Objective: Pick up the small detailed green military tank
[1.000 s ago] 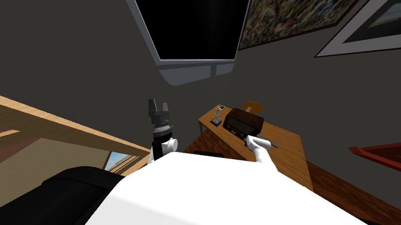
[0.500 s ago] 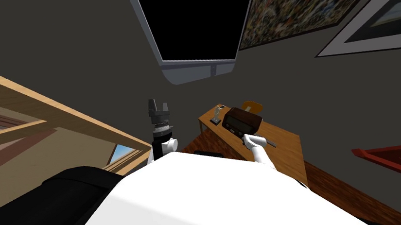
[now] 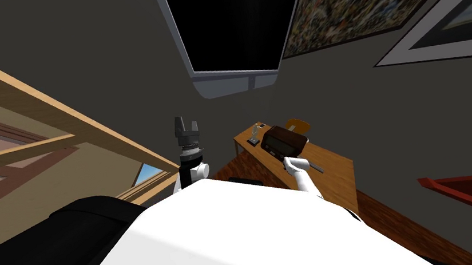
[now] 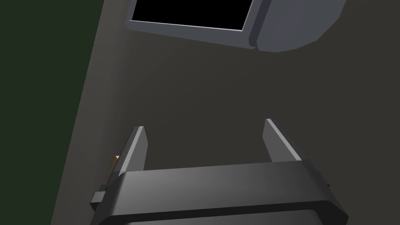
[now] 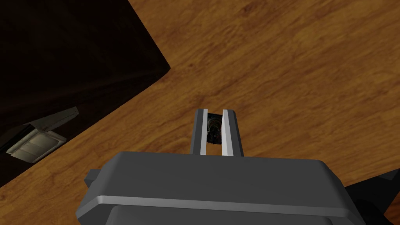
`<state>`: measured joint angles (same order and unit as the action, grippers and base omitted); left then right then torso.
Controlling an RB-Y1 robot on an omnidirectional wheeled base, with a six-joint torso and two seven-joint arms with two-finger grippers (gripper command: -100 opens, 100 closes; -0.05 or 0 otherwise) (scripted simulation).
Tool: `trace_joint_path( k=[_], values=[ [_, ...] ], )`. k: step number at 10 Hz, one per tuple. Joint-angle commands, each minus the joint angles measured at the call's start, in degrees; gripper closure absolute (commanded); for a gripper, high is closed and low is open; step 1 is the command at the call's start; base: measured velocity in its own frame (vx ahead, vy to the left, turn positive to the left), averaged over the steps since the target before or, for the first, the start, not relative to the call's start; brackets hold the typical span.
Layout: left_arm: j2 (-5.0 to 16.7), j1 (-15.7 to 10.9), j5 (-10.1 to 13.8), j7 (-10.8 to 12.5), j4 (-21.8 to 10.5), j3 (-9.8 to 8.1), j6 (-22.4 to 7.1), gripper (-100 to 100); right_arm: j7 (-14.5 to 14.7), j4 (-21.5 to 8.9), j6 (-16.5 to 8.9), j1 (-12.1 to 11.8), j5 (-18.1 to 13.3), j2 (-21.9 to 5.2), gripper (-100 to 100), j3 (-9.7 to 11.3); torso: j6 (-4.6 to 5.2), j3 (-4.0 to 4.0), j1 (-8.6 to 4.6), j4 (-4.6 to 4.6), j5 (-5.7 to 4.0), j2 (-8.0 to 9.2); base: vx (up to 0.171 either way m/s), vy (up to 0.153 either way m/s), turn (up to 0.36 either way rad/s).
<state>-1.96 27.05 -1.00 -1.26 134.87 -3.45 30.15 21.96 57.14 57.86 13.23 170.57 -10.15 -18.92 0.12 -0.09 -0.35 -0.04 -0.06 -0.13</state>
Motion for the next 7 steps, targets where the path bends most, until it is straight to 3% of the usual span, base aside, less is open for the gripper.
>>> trace_joint_path(
  k=[1, 2, 3, 4, 5, 6, 7],
  values=[
    [0.0, 0.0, 0.0, 0.0, 0.0, 0.0, 0.0, 0, -2.86, -0.36, 0.38, 0.25, -0.27, -0.06, 100, 2.31, 0.0, 0.0, 0.0, 0.0, 0.0, 0.0, -0.074, -0.06, 0.093],
    [0.0, 0.0, 0.0, 0.0, 0.0, 0.0, 0.0, 0, -4.12, -0.36, 0.38, 0.25, -0.27, -0.06, 100, 2.31, 0.04, 0.02, -0.08, 0.0, -0.02, 0.03, -0.029, -0.032, 0.001],
    [0.0, 0.01, 0.0, 0.0, 0.0, 0.0, 0.0, 0, -5.97, 0.03, 1.65, 0.39, -0.71, -0.23, 100, 4.92, 0.07, -0.03, -0.03, -0.02, 0.0, -0.07, -0.062, -0.061, 0.1],
    [0.0, 0.0, 0.0, 0.0, 0.0, 0.0, 0.0, 0, -7.56, 0.03, 1.65, 0.39, -0.71, -0.23, 100, 6.07, 0.02, 0.0, -0.09, 0.0, -0.01, 0.0, -0.064, -0.058, 0.083],
    [0.0, 0.01, 0.0, 0.0, 0.0, 0.0, 0.0, 0, -9.06, 0.03, 1.65, 0.39, -0.71, -0.23, 100, 6.07, 0.05, 0.01, -0.09, -0.01, -0.02, 0.01, -0.033, -0.024, -0.005],
    [0.0, 0.01, 0.0, 0.0, 0.0, 0.0, 0.0, 0, -7.89, 0.1, 1.67, 0.4, -0.67, -0.21, 100, 5.82, 0.08, -0.03, -0.01, -0.03, 0.0, -0.06, -0.012, -0.006, -0.006],
    [0.0, 0.01, 0.0, 0.0, 0.0, 0.0, 0.0, 0, -8.23, 0.09, 1.69, 0.37, -0.68, -0.21, 0, 5.87, 0.06, -0.08, 0.06, -0.03, 0.02, -0.14, 0.0, 0.0, 0.0]
  ],
)
